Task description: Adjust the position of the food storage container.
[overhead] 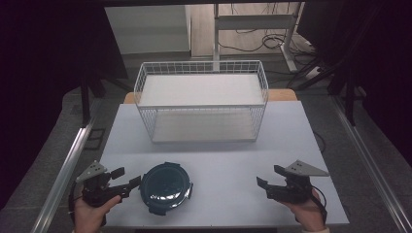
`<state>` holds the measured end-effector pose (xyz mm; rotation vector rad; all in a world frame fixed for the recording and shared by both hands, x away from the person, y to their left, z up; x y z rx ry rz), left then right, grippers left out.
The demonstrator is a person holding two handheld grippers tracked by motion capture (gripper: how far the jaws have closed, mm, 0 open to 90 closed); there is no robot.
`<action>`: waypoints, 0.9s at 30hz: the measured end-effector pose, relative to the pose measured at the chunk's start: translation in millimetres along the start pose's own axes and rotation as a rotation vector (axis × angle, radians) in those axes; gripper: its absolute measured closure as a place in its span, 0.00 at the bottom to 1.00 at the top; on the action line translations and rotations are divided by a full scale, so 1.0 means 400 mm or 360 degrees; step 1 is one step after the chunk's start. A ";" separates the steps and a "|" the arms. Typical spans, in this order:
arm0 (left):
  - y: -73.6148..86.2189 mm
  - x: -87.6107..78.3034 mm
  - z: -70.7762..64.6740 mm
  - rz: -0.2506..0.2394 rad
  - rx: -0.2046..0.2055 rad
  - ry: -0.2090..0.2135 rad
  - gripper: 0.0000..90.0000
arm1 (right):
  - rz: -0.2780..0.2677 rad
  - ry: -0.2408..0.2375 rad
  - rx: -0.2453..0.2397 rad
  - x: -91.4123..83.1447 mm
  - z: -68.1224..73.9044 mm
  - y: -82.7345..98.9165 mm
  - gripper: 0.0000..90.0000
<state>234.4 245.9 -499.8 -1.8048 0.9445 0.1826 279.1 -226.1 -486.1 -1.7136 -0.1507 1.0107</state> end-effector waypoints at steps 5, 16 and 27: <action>0.001 -0.001 0.002 0.0006 0.0005 0.0005 0.22 | 0.0056 0.0035 -0.0021 0.009 -0.007 0.015 0.23; 0.004 -0.009 -0.001 0.0003 0.0013 0.0019 0.23 | 0.0125 0.0094 -0.0069 0.014 -0.004 0.021 0.23; 0.009 -0.001 -0.002 0.0028 0.0055 0.0011 0.23 | 0.0125 0.0099 -0.0048 0.011 -0.006 0.021 0.23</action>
Point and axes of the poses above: each handheld gripper's, and its own axes: x roughly forward along the jaws, y roughly out of its underside, z roughly to its left, the point moved 5 cm from there along x, roughly forward along the jaws, and after that the axes turned 11 degrees about -x, right-handed, at the moved point
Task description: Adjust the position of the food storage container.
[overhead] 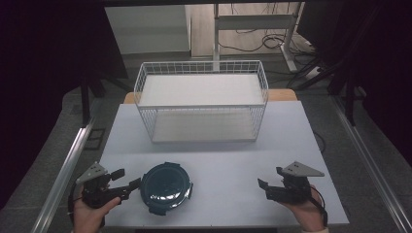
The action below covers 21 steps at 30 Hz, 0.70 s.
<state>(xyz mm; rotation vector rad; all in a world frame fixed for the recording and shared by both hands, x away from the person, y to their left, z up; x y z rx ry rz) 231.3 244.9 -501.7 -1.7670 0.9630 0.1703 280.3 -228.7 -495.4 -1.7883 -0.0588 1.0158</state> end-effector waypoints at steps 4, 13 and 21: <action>0.001 -0.010 -0.002 0.0014 0.0031 -0.0014 0.25 | -0.0010 0.0004 0.0027 -0.005 -0.002 0.000 0.23; 0.057 -0.070 0.050 0.0135 0.0046 -0.0080 0.37 | 0.0003 0.0034 0.0067 -0.014 -0.018 0.015 0.23; 0.098 -0.059 0.045 0.0303 0.0096 -0.0102 0.67 | 0.0019 0.0037 0.0069 -0.010 -0.016 0.019 0.23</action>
Point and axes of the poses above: each handheld gripper's, and its own axes: x roughly forward along the jaws, y roughly out of its underside, z roughly to its left, the point moved 5 cm from there along x, roughly forward along the jaws, and after that the axes turned 11 degrees about -x, right-handed, at the moved point
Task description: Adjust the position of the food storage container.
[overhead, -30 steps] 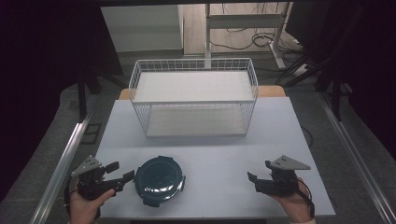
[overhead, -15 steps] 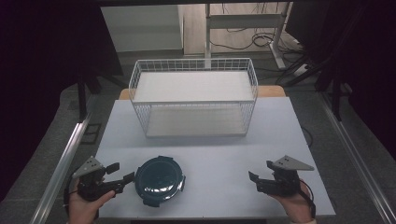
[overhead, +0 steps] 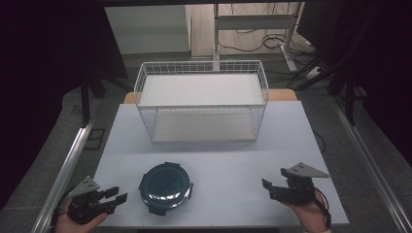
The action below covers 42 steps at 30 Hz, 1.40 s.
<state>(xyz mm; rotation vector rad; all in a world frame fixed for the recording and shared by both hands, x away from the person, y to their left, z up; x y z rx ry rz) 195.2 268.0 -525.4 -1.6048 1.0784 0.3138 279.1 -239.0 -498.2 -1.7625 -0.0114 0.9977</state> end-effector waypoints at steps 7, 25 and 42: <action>0.036 0.019 -0.038 0.0159 0.0102 0.0056 0.95 | -0.0010 -0.0017 0.0020 -0.001 0.000 -0.001 0.23; 0.042 0.088 -0.110 0.0233 0.0092 0.0189 1.00 | 0.0024 -0.0002 0.0017 0.006 0.000 0.007 0.24; 0.021 0.116 -0.129 0.0233 0.0126 0.0116 1.00 | 0.0044 0.0004 0.0010 0.011 0.001 0.011 0.24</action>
Point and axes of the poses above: each handheld gripper's, and its own axes: x roughly forward along the jaws, y roughly out of its underside, z roughly to its left, the point moved 5 cm from there along x, roughly forward along the jaws, and after that the axes turned 11 degrees about -x, right-handed, at the moved point
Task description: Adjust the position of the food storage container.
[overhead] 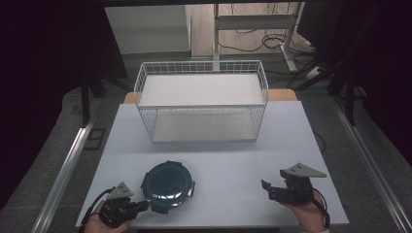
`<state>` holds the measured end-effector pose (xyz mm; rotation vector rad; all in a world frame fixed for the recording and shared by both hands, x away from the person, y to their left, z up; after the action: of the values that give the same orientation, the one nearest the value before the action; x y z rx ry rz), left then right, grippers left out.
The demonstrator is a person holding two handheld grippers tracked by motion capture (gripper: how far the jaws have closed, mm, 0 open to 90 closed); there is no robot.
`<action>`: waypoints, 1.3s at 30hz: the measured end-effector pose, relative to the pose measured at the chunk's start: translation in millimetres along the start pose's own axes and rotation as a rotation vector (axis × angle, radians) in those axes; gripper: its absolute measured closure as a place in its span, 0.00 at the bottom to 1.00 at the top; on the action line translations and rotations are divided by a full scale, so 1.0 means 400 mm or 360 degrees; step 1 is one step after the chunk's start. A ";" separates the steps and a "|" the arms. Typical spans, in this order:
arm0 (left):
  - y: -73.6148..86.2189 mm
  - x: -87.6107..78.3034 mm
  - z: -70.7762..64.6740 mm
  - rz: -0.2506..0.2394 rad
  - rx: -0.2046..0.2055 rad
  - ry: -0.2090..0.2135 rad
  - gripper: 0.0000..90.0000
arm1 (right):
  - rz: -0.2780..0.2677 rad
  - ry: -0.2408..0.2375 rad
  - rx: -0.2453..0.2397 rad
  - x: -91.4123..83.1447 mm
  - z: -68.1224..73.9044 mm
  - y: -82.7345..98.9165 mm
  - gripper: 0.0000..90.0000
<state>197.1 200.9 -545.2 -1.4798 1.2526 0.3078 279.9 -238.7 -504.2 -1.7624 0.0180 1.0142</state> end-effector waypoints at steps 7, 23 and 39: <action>-0.030 0.024 -0.023 0.0015 0.0056 -0.0005 1.00 | -0.0002 -0.0004 0.0008 -0.001 -0.001 0.000 0.24; -0.096 0.067 -0.047 0.0012 0.0091 -0.0019 1.00 | 0.0004 -0.0006 -0.0004 0.002 0.002 0.002 0.24; -0.162 0.118 -0.097 0.0024 0.0142 0.0046 1.00 | 0.0002 -0.0018 0.0010 0.004 0.001 0.004 0.24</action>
<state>252.2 132.1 -531.1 -1.4033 1.2852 0.2382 280.0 -238.4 -506.5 -1.7506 0.0150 1.0241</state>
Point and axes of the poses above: each handheld gripper's, and its own axes: x roughly forward along the jaws, y roughly out of its underside, z roughly to its left, the point moved 5 cm from there along x, roughly forward along the jaws, and after that the axes turned 11 degrees about -x, right-handed, at the moved point
